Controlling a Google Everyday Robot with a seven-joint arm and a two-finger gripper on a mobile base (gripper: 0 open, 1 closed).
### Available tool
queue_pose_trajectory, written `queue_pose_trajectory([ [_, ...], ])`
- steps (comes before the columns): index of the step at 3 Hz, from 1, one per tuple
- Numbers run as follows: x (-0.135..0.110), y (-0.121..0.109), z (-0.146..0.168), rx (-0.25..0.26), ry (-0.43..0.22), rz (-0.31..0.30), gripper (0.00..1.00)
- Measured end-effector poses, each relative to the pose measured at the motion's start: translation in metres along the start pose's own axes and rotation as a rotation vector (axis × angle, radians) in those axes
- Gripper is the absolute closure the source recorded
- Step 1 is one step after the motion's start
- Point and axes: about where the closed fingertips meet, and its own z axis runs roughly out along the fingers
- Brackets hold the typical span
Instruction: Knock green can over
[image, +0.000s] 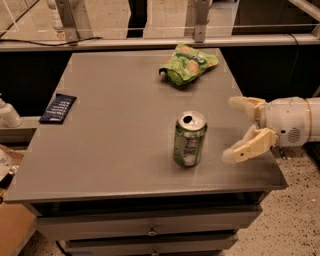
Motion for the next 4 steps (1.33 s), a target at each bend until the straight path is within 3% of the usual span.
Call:
queue_pose_trajectory([
  [1, -0.005, 0.008, 0.018, -0.041, -0.070, -0.046, 0.00],
  [3, -0.005, 0.033, 0.057, -0.084, -0.092, -0.106, 0.00],
  [4, -0.006, 0.036, 0.066, -0.076, -0.098, -0.114, 0.16],
])
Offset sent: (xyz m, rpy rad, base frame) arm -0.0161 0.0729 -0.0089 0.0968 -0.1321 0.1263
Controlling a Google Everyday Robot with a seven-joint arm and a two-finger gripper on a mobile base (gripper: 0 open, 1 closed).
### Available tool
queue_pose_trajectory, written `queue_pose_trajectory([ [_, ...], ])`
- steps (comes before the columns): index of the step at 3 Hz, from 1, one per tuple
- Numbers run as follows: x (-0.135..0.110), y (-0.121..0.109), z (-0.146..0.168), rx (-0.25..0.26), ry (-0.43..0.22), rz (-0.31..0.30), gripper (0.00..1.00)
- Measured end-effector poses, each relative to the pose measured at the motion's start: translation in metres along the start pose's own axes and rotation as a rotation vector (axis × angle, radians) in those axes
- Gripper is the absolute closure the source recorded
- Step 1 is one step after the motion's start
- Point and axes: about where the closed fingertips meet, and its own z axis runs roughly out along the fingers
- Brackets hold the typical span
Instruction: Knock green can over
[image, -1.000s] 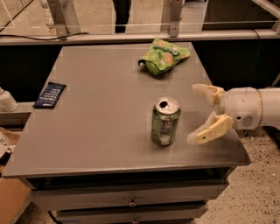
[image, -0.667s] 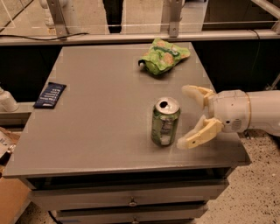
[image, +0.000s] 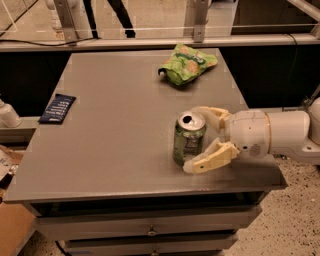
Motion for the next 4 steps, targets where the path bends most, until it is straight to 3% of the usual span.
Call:
queue_pose_trajectory([
  [2, -0.010, -0.011, 0.006, 0.029, 0.015, -0.004, 0.63],
  [3, -0.026, -0.032, 0.000, 0.054, 0.069, -0.018, 0.85],
  [4, -0.050, -0.063, -0.010, 0.075, 0.155, -0.063, 1.00],
])
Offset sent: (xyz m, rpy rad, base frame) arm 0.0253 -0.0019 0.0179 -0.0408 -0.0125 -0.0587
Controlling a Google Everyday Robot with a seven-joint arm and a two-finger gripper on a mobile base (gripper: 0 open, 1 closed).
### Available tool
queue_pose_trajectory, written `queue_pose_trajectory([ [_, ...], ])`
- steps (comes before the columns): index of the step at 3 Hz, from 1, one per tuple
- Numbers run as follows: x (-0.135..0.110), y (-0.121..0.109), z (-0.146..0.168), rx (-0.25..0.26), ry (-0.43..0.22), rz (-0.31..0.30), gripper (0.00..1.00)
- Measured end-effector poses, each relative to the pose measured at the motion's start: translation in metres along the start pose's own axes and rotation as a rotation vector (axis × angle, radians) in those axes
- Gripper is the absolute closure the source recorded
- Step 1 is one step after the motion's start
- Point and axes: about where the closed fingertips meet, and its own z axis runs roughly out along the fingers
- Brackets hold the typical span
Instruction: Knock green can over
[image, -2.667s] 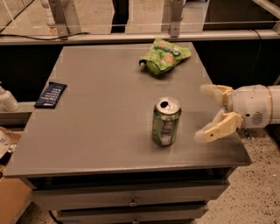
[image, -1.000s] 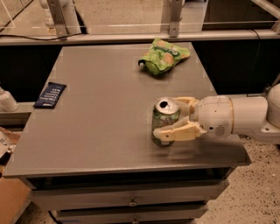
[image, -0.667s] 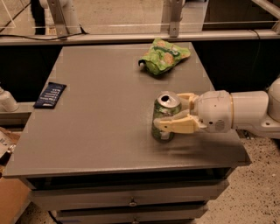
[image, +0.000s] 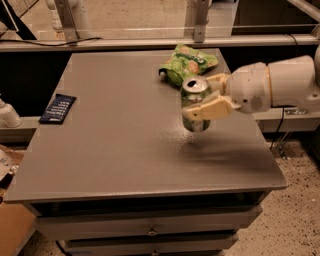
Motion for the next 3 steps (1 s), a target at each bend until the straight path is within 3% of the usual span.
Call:
queue_pose_trajectory([
  [1, -0.0177, -0.0199, -0.0066, -0.002, 0.133, -0.098, 1.00],
  [3, -0.0108, -0.0124, 0.0009, -0.065, 0.470, -0.358, 1.00],
])
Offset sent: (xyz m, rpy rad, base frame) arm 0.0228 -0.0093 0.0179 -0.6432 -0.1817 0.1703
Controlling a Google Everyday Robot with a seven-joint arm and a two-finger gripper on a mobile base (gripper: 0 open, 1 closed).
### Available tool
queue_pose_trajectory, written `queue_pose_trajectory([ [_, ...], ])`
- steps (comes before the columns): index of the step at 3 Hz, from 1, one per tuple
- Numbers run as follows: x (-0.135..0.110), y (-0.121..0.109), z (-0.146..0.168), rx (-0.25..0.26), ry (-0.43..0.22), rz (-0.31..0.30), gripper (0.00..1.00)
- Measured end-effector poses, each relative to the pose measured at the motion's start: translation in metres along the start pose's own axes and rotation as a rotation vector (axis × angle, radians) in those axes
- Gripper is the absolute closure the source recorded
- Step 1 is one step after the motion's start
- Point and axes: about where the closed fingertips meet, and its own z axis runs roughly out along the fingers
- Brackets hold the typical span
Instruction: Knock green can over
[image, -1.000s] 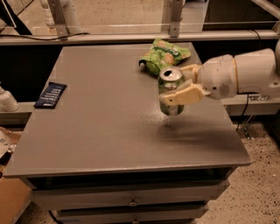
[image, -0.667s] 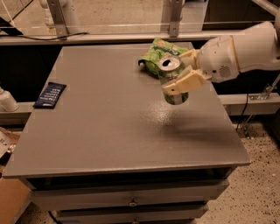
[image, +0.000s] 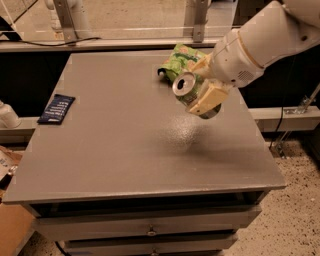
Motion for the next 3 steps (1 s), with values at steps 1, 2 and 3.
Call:
queue_pose_trajectory([
  [1, 0.010, 0.015, 0.013, -0.045, 0.142, -0.108, 1.00],
  [2, 0.018, 0.027, 0.027, -0.086, 0.226, -0.163, 1.00],
  [3, 0.022, 0.035, 0.042, -0.123, 0.270, -0.181, 1.00],
])
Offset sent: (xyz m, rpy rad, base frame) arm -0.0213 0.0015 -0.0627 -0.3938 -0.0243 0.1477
